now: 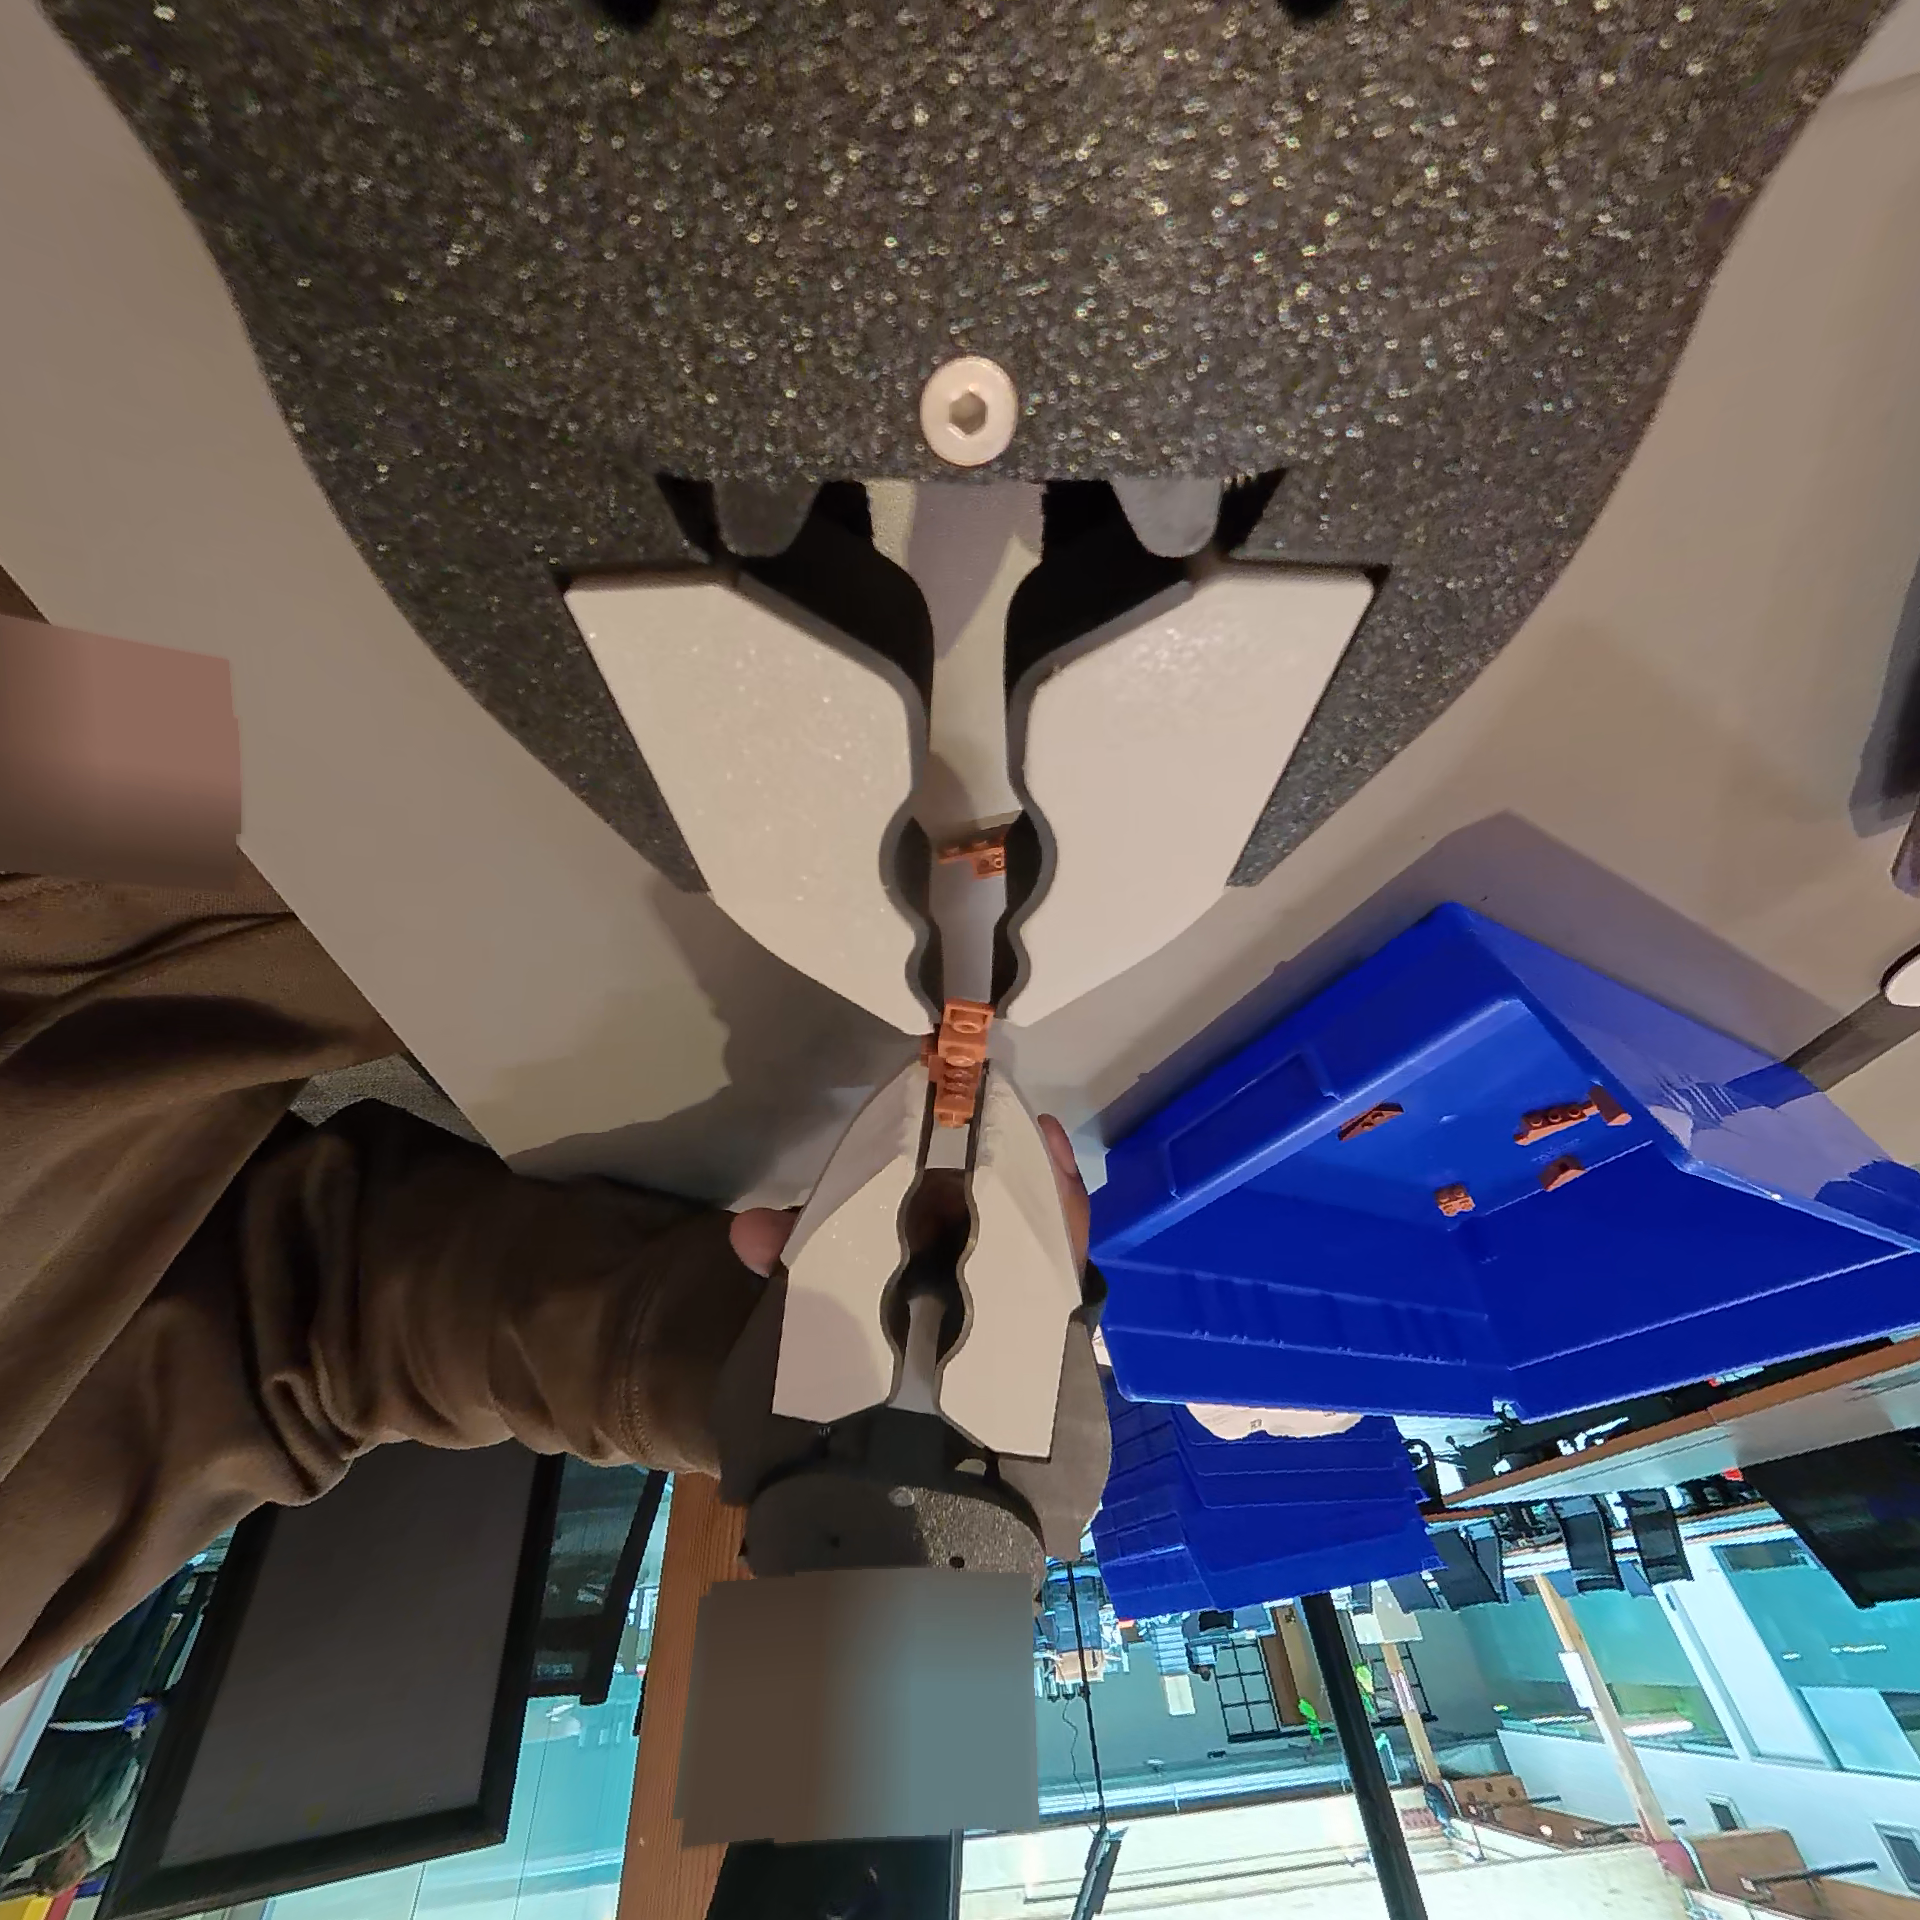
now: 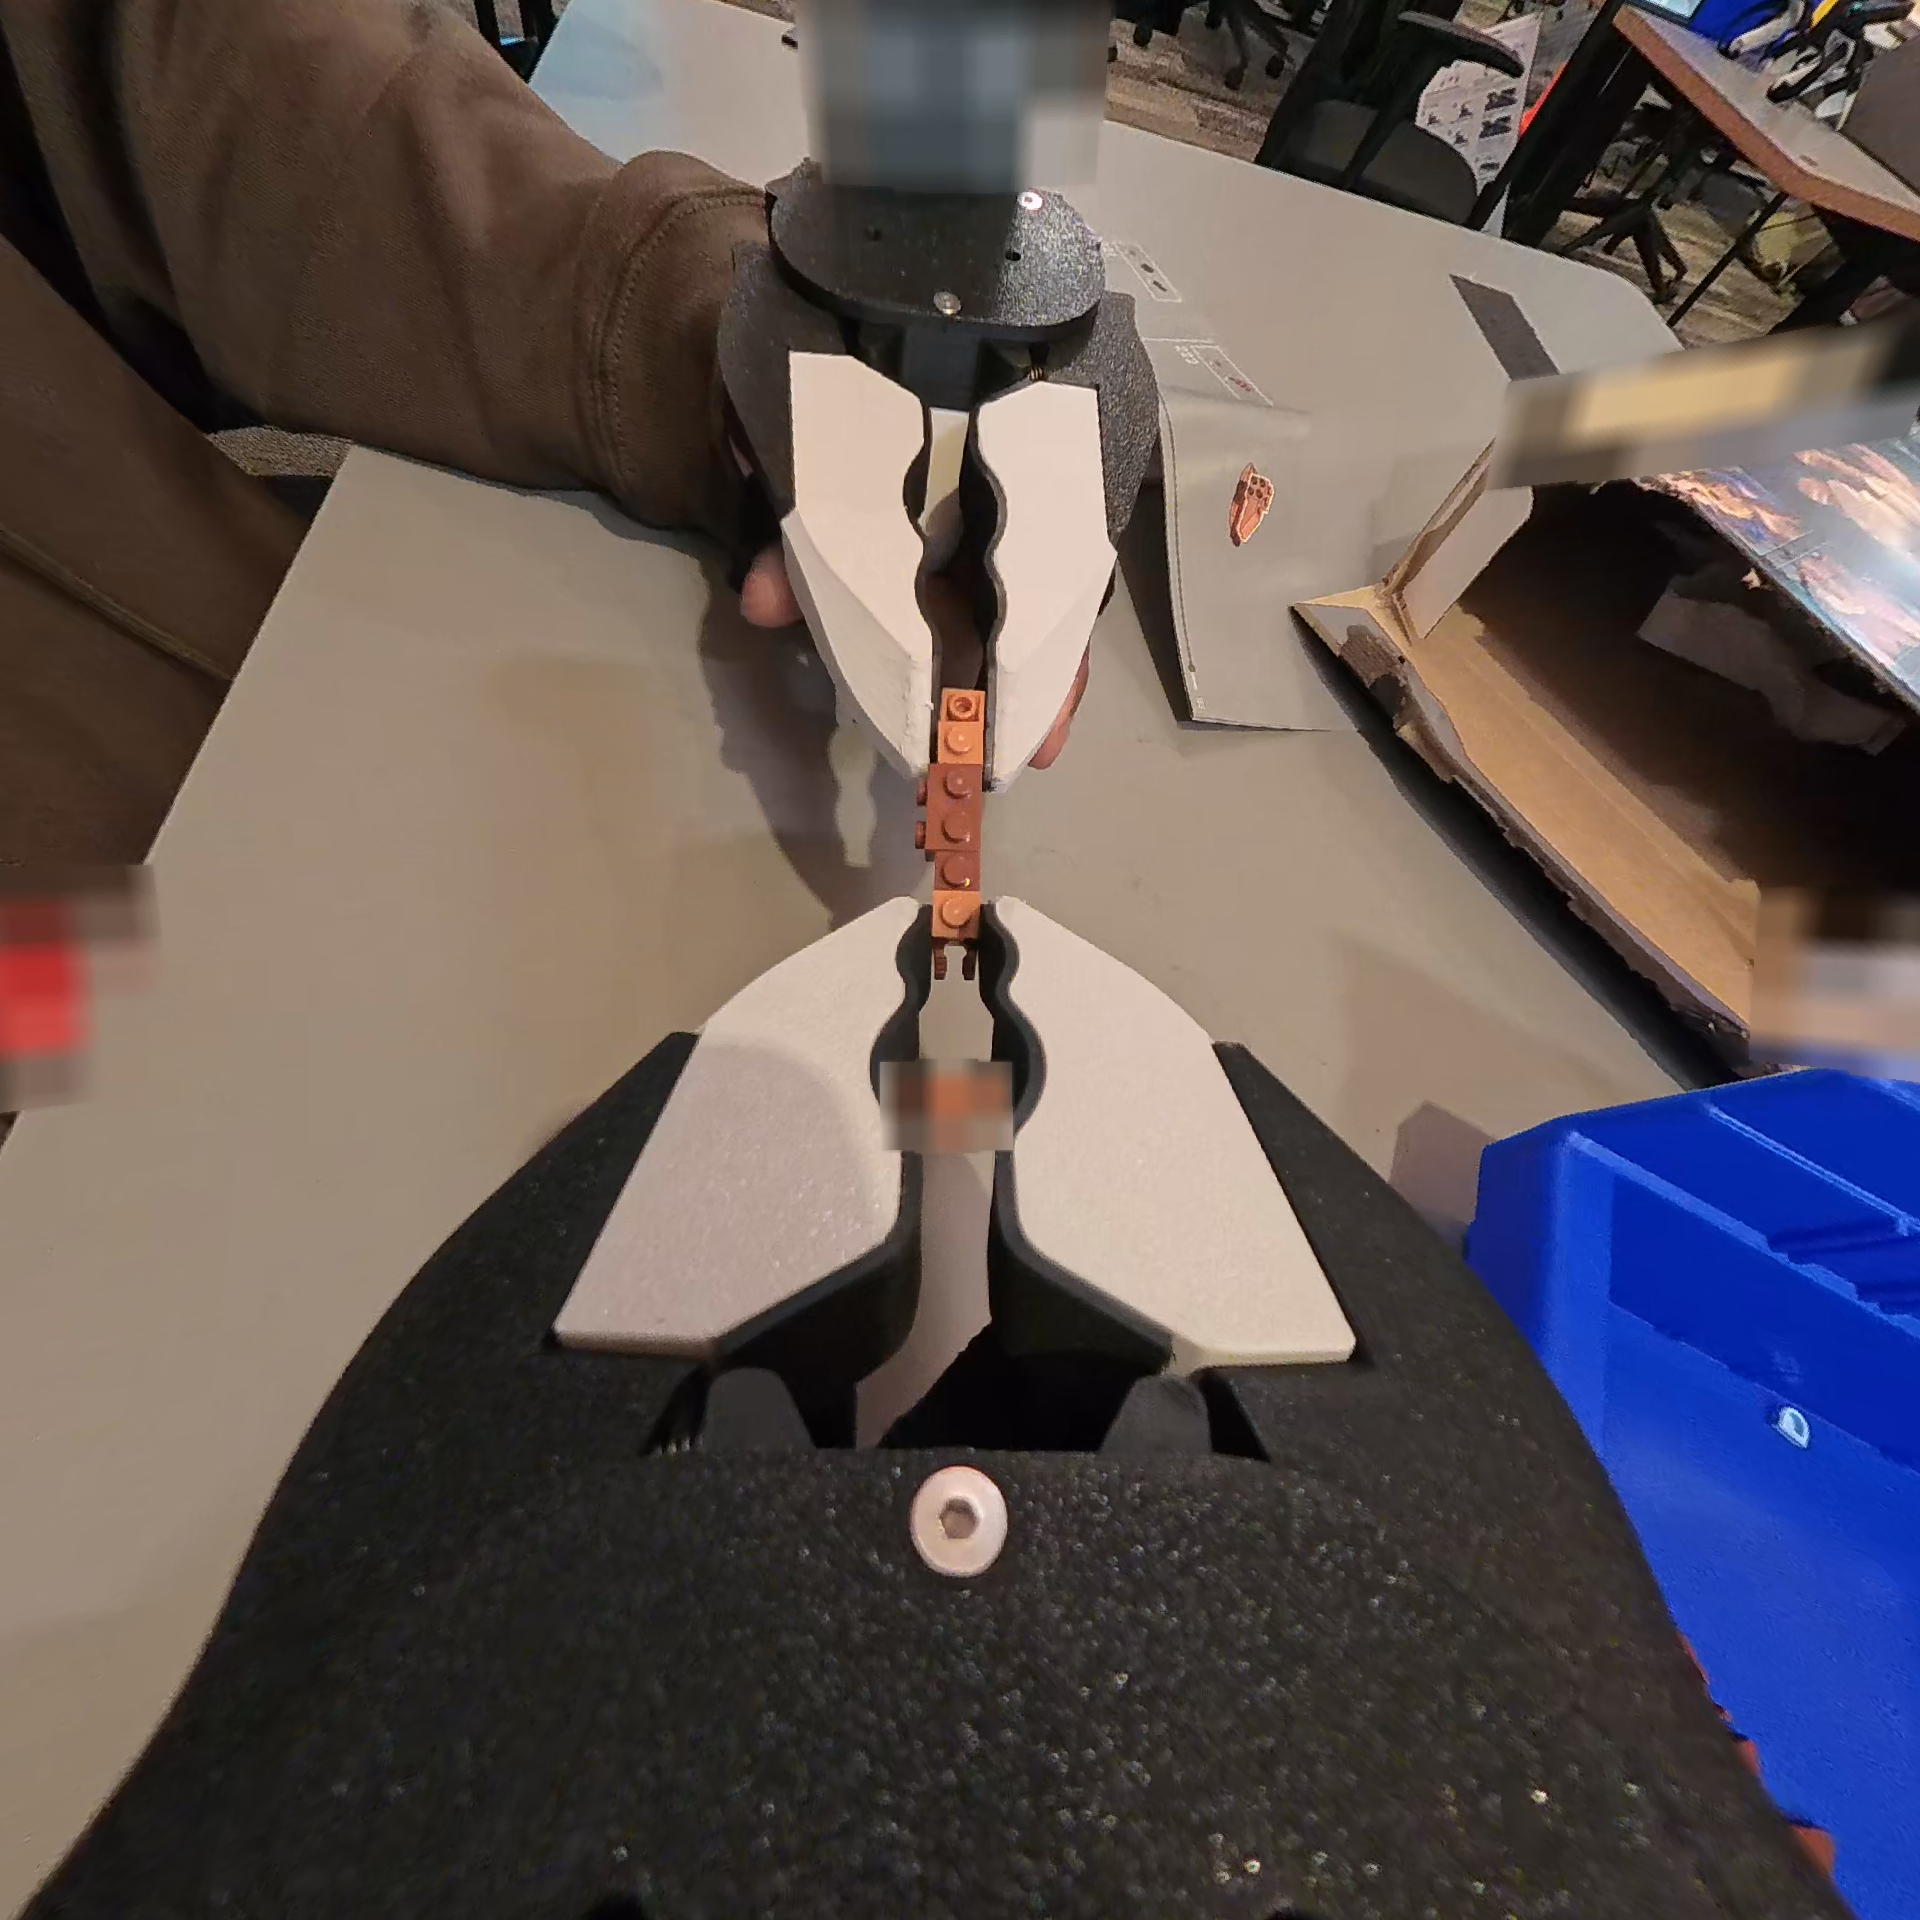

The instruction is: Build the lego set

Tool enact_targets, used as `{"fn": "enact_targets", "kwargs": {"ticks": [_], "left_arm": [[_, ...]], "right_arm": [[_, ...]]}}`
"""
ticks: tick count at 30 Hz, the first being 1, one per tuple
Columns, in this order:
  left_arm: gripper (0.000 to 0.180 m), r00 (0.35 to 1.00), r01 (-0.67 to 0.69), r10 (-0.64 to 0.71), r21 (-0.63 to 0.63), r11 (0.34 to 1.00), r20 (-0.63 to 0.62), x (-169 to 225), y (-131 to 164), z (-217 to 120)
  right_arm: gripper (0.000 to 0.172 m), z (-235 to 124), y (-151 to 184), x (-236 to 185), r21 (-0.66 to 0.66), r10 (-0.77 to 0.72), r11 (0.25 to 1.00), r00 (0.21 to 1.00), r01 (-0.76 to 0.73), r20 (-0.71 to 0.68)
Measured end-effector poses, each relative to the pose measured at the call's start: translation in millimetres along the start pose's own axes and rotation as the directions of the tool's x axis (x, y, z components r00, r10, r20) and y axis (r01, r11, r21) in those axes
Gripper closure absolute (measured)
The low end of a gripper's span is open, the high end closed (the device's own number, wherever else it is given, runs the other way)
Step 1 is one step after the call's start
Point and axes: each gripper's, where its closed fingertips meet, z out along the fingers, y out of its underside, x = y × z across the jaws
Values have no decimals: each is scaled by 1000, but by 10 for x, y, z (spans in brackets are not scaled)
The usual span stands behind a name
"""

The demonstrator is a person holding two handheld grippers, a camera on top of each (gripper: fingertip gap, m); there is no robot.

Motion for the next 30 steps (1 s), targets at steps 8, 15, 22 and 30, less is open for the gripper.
{"fn": "enact_targets", "kwargs": {"ticks": [8,15,22,30], "left_arm": [[173,1000,4,-4,-1,1000,-20,25,1,-6],[173,1000,6,-6,19,1000,-1,2,-47,-13],[173,995,13,-21,90,996,94,-171,-167,-123],[173,990,-2,-10,85,996,138,-228,-158,-132]], "right_arm": [[164,-1,-12,-28,9,10,1000,1000,-10,26],[163,-25,-65,20,46,25,999,1000,-25,4],[143,-62,267,106,-91,246,964,968,-249,-43],[145,151,681,8,-286,507,796,845,-534,-168]]}}
